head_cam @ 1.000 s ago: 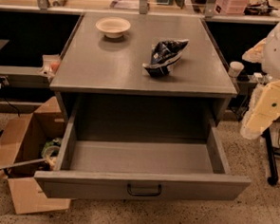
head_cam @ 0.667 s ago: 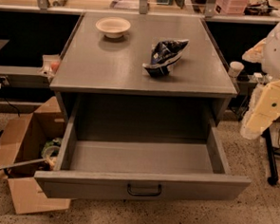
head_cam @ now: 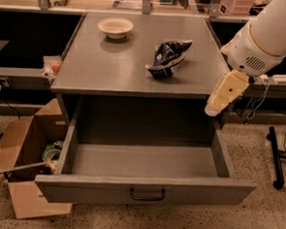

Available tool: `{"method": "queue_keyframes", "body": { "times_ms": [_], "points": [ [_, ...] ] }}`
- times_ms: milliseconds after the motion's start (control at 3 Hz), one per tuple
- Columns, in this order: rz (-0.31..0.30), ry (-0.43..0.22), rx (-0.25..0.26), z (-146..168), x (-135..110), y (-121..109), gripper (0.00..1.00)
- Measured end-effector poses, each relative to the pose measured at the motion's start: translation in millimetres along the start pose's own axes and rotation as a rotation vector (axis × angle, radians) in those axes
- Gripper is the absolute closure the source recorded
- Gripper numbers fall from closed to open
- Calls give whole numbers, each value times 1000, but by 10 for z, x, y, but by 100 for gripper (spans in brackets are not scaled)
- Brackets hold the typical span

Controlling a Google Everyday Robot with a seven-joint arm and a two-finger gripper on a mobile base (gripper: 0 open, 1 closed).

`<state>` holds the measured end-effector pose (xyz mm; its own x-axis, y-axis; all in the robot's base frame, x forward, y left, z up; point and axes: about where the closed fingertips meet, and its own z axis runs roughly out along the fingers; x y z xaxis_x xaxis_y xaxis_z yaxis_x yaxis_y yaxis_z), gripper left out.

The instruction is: Place blue chip bag into top drawer

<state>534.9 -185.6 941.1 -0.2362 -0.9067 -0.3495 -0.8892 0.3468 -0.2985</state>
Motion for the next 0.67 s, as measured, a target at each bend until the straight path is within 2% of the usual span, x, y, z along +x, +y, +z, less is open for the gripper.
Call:
{"method": "queue_keyframes", "body": {
  "times_ms": [333, 667],
  "points": [
    [0, 0, 0, 1, -1, -1, 0],
    [-11, -50, 51, 316, -230, -481, 0]
  ]
}}
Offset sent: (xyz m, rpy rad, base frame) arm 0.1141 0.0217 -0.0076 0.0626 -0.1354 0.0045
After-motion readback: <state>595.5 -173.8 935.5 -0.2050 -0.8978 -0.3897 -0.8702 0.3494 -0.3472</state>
